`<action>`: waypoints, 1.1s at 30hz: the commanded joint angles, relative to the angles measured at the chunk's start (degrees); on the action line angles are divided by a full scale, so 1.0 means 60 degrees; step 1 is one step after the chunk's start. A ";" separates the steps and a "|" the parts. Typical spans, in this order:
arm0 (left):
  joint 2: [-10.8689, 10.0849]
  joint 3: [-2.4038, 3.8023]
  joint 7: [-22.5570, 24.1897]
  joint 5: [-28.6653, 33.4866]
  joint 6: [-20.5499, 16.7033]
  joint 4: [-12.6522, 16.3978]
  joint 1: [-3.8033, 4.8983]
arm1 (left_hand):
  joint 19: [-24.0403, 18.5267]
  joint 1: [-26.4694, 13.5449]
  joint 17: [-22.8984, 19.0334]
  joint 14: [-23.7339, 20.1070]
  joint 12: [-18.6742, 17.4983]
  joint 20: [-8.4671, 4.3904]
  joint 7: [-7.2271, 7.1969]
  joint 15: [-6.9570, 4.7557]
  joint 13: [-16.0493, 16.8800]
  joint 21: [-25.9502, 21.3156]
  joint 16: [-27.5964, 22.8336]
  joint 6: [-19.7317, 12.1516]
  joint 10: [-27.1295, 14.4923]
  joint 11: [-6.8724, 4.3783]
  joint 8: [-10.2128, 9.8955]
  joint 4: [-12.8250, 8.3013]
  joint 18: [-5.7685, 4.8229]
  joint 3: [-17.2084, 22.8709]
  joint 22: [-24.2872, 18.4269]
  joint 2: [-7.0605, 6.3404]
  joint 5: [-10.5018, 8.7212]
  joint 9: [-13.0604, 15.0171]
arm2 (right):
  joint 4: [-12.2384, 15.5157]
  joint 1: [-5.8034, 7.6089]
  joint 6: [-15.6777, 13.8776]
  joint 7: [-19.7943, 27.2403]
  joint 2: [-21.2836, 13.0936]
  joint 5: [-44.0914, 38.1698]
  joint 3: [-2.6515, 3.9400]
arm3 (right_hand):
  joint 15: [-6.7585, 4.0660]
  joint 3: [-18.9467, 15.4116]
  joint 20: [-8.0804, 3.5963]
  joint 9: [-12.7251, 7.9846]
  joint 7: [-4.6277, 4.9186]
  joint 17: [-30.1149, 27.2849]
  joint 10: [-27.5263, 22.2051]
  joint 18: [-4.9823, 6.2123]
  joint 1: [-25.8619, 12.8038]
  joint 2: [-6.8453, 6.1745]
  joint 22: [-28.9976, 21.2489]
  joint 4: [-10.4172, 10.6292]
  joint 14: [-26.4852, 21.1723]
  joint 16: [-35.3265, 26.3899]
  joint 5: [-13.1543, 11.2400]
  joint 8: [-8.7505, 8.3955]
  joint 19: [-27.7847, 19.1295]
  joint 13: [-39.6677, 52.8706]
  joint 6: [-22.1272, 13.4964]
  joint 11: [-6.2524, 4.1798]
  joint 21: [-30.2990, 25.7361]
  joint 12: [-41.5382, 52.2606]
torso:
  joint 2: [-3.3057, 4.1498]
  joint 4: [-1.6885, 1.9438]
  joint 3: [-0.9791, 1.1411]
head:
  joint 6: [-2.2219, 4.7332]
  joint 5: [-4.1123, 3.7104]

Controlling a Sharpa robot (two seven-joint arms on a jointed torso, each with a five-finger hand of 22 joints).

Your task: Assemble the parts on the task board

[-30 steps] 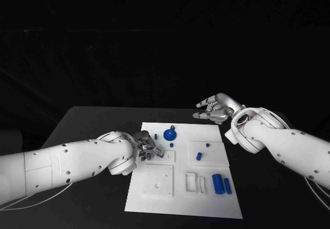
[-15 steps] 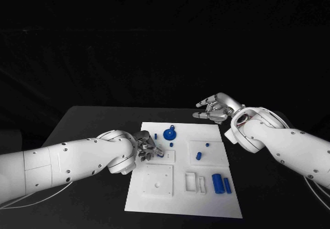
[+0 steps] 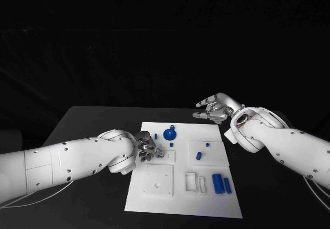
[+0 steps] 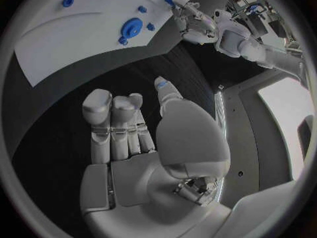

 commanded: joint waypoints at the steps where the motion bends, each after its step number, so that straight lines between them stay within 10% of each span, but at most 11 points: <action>1: 0.0039 -0.0061 -0.0215 0.0033 0.0529 0.0023 -0.0076 | 0.0062 -0.0010 0.0006 -0.0134 0.0048 0.0027 -0.1074 -0.0151 0.0022 -0.0067 0.0070 0.1851 0.0134 -0.0375 0.0029 0.0082 -0.0140 0.0027 0.0179 0.0179 -0.0038 0.0714 | 0.0000 0.0000 0.0038 0.0105 0.0007 0.0018 0.0005 | -0.0040 0.0023 -0.0005 0.0006 0.0007 -0.0014 -0.0050 0.0041 -0.0017 0.0083 0.1006 -0.0048 -0.0025 0.0033 0.0033 -0.0013 0.0034 -0.0014 0.0055 -0.0046 -0.0001 0.0020 | 0.0005 -0.0002 -0.0004 | -0.0002 0.0002; 33: 0.0299 -0.0052 -0.0317 -0.0013 0.0979 -0.0365 -0.0068 | 0.0047 -0.0079 -0.0044 -0.0146 0.0019 0.0035 -0.1063 -0.0142 0.0030 -0.0070 0.0059 0.1842 0.0134 -0.0373 0.0022 -0.0234 -0.0133 0.0219 0.0181 0.0297 0.0170 0.0712 | -0.0073 -0.0005 0.0065 0.0131 0.0083 0.0045 0.0005 | -0.0041 0.0029 -0.0007 0.0009 0.0005 -0.0024 -0.0059 0.0039 -0.0027 0.0092 0.1005 -0.0061 -0.0031 0.0022 0.0139 -0.0011 0.0033 -0.0024 0.0097 -0.0049 -0.0004 0.0011 | 0.0007 -0.0008 0.0000 | -0.0029 -0.0039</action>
